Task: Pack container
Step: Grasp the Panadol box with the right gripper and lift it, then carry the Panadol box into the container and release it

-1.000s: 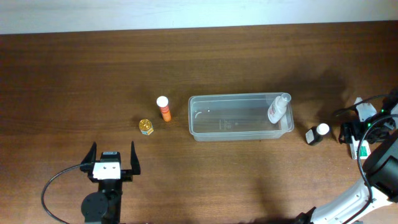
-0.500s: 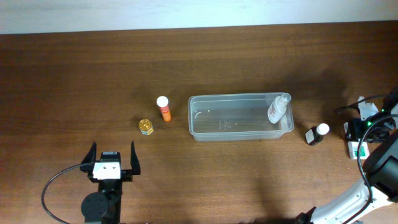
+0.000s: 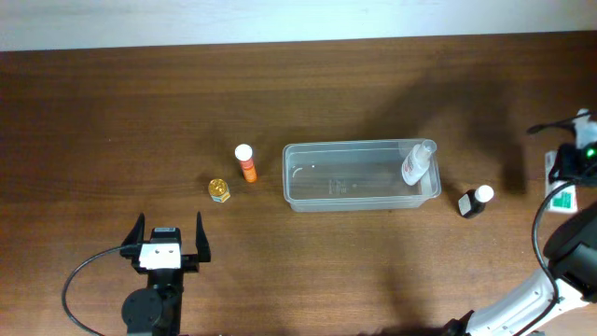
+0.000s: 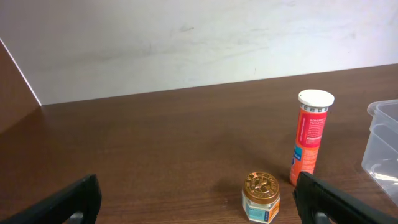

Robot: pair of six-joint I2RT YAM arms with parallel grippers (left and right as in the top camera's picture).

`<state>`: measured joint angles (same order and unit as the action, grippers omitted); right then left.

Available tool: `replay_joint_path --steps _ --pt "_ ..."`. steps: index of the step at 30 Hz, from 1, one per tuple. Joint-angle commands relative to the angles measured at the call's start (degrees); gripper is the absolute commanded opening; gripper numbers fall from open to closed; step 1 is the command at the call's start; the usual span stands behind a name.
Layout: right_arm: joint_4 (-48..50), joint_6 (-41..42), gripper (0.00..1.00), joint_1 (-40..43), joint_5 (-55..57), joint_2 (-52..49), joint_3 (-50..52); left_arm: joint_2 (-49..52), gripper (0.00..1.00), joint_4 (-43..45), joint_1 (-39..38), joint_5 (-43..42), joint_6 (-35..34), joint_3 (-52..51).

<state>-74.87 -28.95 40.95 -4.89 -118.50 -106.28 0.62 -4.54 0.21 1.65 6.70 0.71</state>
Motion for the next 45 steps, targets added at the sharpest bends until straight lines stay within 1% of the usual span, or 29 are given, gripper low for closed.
replay_joint_path --steps 1,3,5,8,9,11,14,19,22,25,28,31,32,37,40,43,45 --pt "-5.2 1.0 0.35 0.2 -10.5 -0.1 -8.4 -0.3 0.99 -0.2 0.3 -0.6 0.9 -0.2" --pt "-9.4 1.0 0.36 -0.1 -14.1 -0.1 -12.9 -0.3 0.99 -0.2 0.3 -0.6 0.9 -0.2" --pt "-14.4 1.0 0.40 -0.9 -16.4 -0.1 -18.2 -0.3 1.00 -0.2 0.3 -0.6 0.9 -0.2" --pt "-21.7 1.0 0.41 -2.9 -18.1 0.0 -26.0 -0.3 0.99 -0.2 0.3 -0.6 0.9 -0.2" --pt "-22.5 1.8 0.39 -3.8 -18.4 0.0 -28.0 -0.3 0.99 -0.2 0.3 -0.6 0.9 -0.2" --pt "-22.5 6.9 0.39 -6.6 -18.8 1.6 -30.4 -0.3 0.99 -0.2 0.3 -0.6 0.9 -0.2" --pt "-22.5 7.1 0.39 -11.3 -18.7 4.1 -30.7 -0.3 0.99 -0.2 0.3 -0.6 0.9 -0.2" --pt "-22.5 13.1 0.39 -20.9 -18.5 7.2 -30.7 -0.3 0.99 -0.2 0.3 -0.6 0.9 -0.2" --pt "-22.5 13.5 0.39 -28.0 -18.2 7.6 -30.6 -0.3 0.99 -0.2 0.3 -0.6 0.9 -0.2" --pt "-22.5 15.5 0.39 -34.4 -13.6 7.5 -29.6 -0.3 1.00 -0.2 0.3 -0.6 0.9 -0.2" --pt "-22.4 20.6 0.39 -40.6 -5.5 7.5 -27.0 -0.3 0.99 -0.2 0.3 -0.6 0.9 -0.2" --pt "-21.6 21.9 0.40 -45.7 -4.5 7.5 -23.4 -0.3 0.99 -0.2 0.3 -0.6 0.9 -0.2" --pt "-20.8 20.0 0.43 -47.5 -4.5 7.5 -21.8 -0.3 0.99 -0.2 0.3 -0.6 0.9 -0.2" --pt "-16.4 7.6 0.44 -53.1 -4.5 7.5 -14.4 -0.3 0.99 -0.2 0.3 -0.6 0.9 -0.2" --pt "-11.2 -1.3 0.45 -55.1 -4.5 7.5 -8.0 -0.3 0.99 -0.2 0.3 -0.6 0.9 -0.2" --pt "-6.2 -5.6 0.45 -56.0 -4.5 7.5 -2.5 -0.3 0.99 -0.2 0.3 -0.6 0.9 -0.2" --pt "-3.8 -5.8 0.45 -55.9 -4.5 7.5 -0.6 -0.3 0.99 -0.2 0.3 -0.6 0.9 -0.2"
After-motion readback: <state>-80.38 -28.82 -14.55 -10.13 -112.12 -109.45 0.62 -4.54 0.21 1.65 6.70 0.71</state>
